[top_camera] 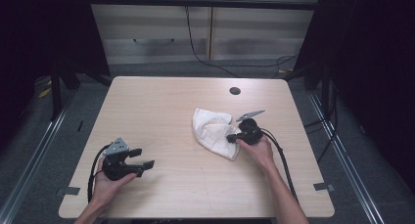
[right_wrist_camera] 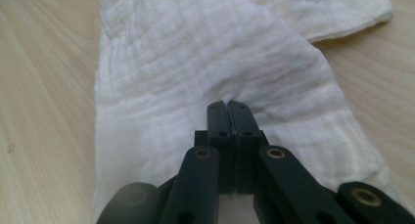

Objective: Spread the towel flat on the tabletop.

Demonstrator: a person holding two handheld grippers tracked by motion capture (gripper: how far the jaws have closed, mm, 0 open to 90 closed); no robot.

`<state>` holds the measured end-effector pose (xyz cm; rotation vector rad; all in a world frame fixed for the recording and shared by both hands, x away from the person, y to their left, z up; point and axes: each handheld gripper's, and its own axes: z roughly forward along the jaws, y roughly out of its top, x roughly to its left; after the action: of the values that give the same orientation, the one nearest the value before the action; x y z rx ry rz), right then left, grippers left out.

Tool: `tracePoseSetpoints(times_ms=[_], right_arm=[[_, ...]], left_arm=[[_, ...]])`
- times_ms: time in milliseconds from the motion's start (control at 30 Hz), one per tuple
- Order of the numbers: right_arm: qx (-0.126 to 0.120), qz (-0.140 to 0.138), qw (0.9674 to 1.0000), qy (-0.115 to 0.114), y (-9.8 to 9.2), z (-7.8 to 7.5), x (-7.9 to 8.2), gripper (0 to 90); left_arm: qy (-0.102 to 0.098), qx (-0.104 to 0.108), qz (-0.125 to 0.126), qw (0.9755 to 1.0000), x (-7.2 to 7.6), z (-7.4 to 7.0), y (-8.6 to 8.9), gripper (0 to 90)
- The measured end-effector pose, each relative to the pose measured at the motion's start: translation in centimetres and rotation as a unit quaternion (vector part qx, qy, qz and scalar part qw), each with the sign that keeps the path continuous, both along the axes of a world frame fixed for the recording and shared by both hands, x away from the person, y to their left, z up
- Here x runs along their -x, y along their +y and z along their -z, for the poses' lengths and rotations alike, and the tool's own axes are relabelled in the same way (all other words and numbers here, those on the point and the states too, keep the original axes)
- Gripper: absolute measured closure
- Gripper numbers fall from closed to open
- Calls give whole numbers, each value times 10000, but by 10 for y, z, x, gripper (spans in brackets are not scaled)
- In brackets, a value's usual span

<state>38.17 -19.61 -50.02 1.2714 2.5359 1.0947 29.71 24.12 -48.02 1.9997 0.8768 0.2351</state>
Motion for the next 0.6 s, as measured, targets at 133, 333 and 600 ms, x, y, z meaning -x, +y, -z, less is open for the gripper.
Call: tracePoseSetpoints(times_ms=[133, 333, 600], right_arm=[[97, -156, 9998, -38, 8, -1, 7, 895], [20, -345, 9994, -75, 16, 0, 20, 895], [27, -586, 9982, -121, 28, -1, 38, 896]], left_arm=[[-9, 3, -12, 10000, 0, 0, 1, 272], [8, 6, -31, 10000, 0, 0, 1, 273], [25, -2, -32, 10000, -1, 1, 0, 273]])
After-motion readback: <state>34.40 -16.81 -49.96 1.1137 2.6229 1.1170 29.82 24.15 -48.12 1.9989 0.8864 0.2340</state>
